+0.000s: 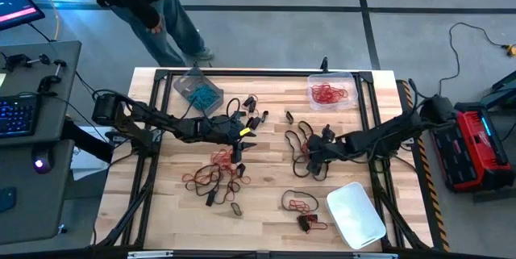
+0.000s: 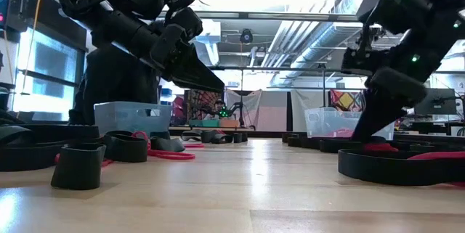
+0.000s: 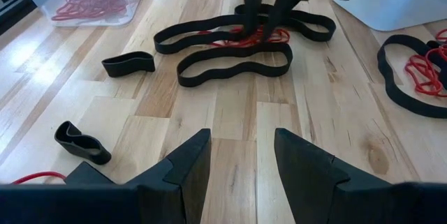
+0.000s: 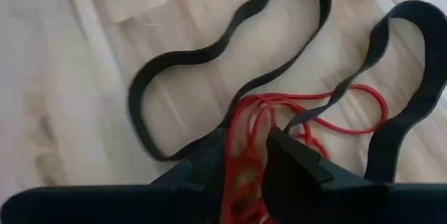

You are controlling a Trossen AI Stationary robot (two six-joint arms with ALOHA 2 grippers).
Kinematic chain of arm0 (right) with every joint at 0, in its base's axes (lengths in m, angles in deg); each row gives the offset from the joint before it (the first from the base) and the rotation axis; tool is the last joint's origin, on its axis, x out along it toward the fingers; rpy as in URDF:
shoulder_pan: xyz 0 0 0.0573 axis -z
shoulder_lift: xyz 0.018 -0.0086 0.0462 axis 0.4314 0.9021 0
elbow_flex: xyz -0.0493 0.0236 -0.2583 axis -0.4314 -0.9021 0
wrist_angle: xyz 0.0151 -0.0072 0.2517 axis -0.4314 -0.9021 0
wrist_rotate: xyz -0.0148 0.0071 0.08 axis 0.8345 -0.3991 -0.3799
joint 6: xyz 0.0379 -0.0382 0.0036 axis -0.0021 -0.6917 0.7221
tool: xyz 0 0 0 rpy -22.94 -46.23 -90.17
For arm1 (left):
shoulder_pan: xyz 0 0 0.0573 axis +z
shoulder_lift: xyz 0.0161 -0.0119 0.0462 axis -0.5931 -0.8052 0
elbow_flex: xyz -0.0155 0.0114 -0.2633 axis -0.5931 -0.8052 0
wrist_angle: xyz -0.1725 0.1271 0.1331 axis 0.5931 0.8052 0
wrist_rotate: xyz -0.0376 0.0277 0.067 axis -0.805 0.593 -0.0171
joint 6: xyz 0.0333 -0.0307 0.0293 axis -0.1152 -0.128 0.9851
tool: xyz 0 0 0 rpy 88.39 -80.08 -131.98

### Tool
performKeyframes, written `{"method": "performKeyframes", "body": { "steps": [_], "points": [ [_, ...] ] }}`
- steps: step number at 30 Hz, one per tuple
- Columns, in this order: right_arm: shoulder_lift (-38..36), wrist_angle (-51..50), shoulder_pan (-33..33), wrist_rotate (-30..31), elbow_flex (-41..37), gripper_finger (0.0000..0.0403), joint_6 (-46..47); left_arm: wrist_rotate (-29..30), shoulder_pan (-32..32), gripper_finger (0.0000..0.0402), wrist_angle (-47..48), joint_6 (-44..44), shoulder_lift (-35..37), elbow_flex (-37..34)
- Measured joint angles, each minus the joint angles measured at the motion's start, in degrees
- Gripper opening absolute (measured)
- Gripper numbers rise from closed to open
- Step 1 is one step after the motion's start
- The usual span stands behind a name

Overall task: Sort rubber bands into baskets
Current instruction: Put the red rubber band into the transparent bin

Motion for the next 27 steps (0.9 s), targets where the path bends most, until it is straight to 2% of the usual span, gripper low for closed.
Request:
{"method": "performKeyframes", "body": {
  "steps": [8,14,16,20,27],
  "points": [
    [1.8,-0.1,2.5,-1.5,0.0,0.0086,-1.8,0.0,0.0,0.0152,0.2,0.0,0.0,0.0],
    [0.9,-0.3,2.5,-1.7,0.0,0.0015,-2.1,0.0,0.0,0.0152,0.3,0.0,0.0,0.0],
    [0.3,-0.8,2.3,-1.8,0.3,0.0006,-2.0,0.0,0.0,0.0152,0.1,0.1,0.0,0.0],
    [0.0,-5.3,2.3,-2.2,4.1,0.0014,-2.3,0.0,0.2,0.0152,-2.6,-0.1,0.0,0.0],
    [0.0,-17.2,2.3,-4.3,12.6,0.0003,-3.4,0.0,0.3,0.0152,-3.1,-0.1,0.0,0.0]
  ]
}}
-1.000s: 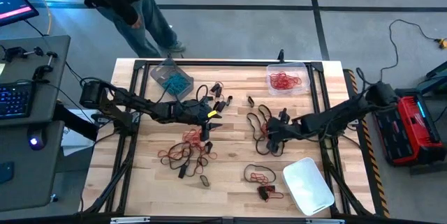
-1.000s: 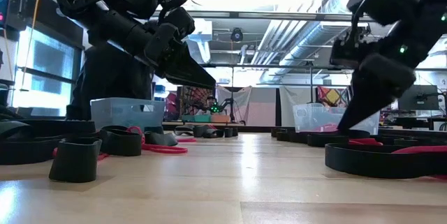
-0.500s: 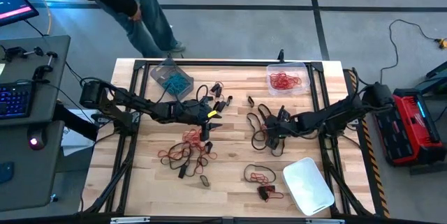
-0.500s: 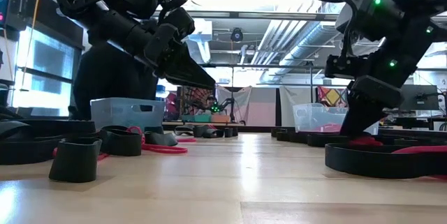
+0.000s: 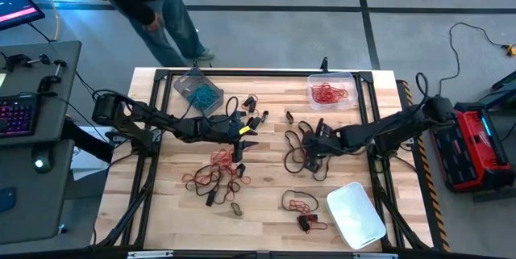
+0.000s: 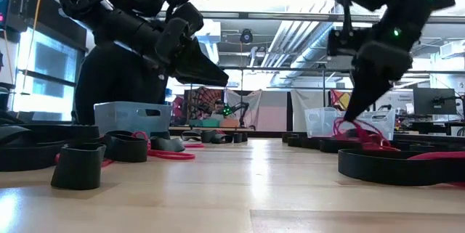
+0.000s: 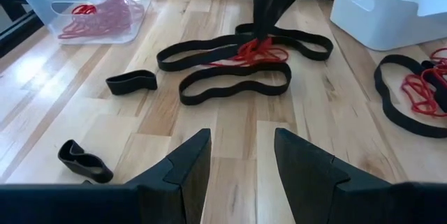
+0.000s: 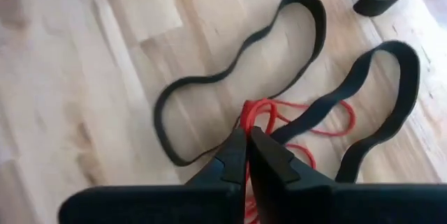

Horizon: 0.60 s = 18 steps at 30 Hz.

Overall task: Sort rubber bands into baskets
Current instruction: Put the red rubber band into the transparent bin

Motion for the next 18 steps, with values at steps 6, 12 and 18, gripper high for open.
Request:
{"method": "performKeyframes", "body": {
  "steps": [6,12,18],
  "points": [
    [0.0,-8.1,-1.3,-0.9,6.5,0.0001,0.0,0.0,0.0,0.0152,0.1,0.0,0.0,0.0],
    [0.1,-5.1,-2.1,-0.7,7.1,0.0001,0.4,0.0,0.0,0.0152,0.3,0.1,0.0,0.0],
    [3.3,-0.3,-2.6,-0.7,6.2,0.0009,-0.2,0.0,0.0,0.0152,0.4,0.1,0.0,0.0]
  ]
}}
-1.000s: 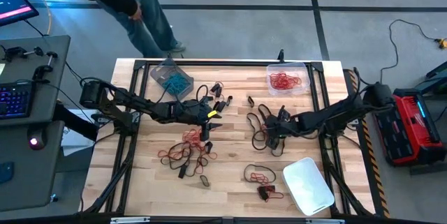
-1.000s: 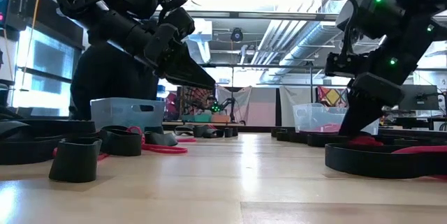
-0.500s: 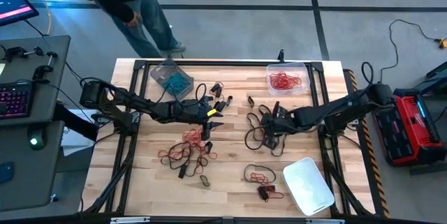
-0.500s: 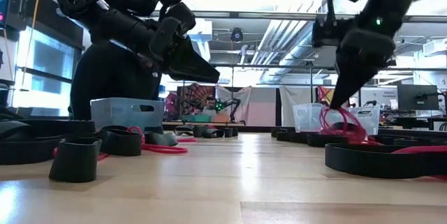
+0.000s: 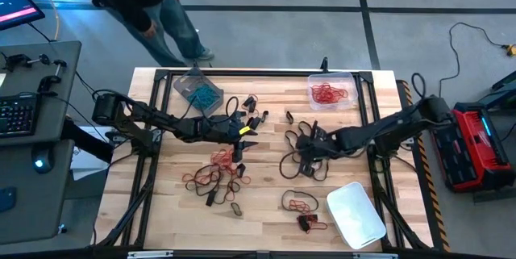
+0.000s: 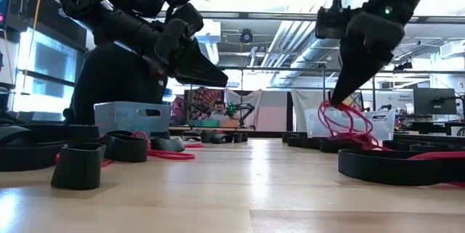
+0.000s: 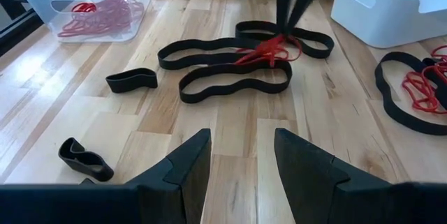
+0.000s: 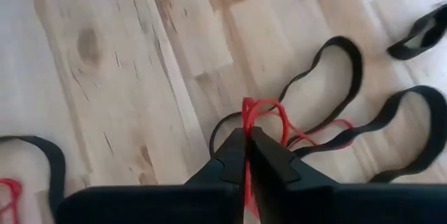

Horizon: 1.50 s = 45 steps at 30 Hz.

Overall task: Sort rubber bands into baskets
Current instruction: Put the red rubber band into the transparent bin

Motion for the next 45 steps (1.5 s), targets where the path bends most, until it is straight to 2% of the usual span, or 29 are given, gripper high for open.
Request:
{"method": "performKeyframes", "body": {
  "steps": [5,10,14,26,40,45],
  "points": [
    [4.0,0.3,-0.3,0.0,0.0,0.0065,-1.2,0.0,0.0,0.0152,0.1,-0.6,0.0,0.0],
    [4.3,0.1,-0.3,0.0,-0.1,0.0132,-1.2,0.0,0.0,0.0152,0.1,-0.6,0.0,0.0],
    [4.2,-0.3,-0.3,-0.6,-0.1,0.0159,-1.4,0.0,0.0,0.0152,0.2,-0.6,0.0,0.0],
    [6.7,1.0,-0.4,0.5,-0.1,0.0139,-7.4,0.0,0.0,0.0152,0.4,-0.6,0.0,0.0],
    [6.9,1.0,-0.4,1.5,-0.1,0.0137,-5.8,0.0,0.0,0.0152,0.5,-1.0,0.0,0.0],
    [6.9,-0.6,-0.2,1.5,-0.1,0.0115,-7.0,0.0,0.3,0.0152,0.5,-1.0,0.0,0.0]
  ]
}}
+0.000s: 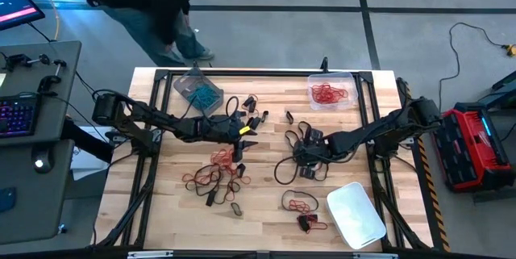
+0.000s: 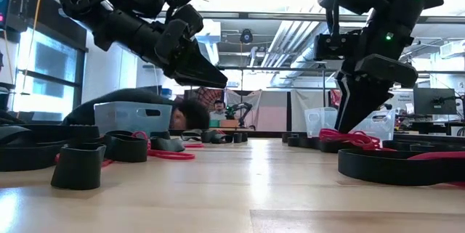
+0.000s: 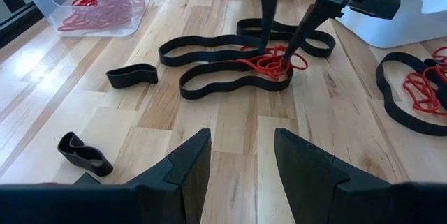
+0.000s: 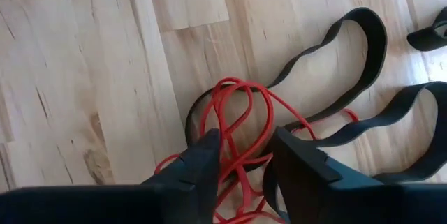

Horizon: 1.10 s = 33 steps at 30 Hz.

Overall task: Sort rubber bands into baskets
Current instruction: Put the red rubber band into the transparent bin

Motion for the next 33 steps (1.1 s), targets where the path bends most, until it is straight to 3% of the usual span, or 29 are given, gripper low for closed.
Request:
{"method": "performKeyframes", "body": {
  "steps": [9,15,22,33],
  "points": [
    [0.0,0.0,0.0,-0.4,0.0,0.0007,-2.3,0.0,0.1,0.0152,0.0,0.0,0.0,0.0],
    [0.0,-0.8,-0.5,-0.6,2.0,0.0004,-3.3,0.0,0.1,0.0152,0.0,0.0,0.0,0.0],
    [0.0,-9.1,-2.0,-0.2,8.2,0.0,-3.2,0.0,0.0,0.0152,1.4,-0.1,0.0,0.0],
    [0.0,-12.5,-3.4,4.4,13.0,0.0002,1.6,0.0,0.0,0.0152,2.6,-0.1,0.0,0.0]
  ]
}}
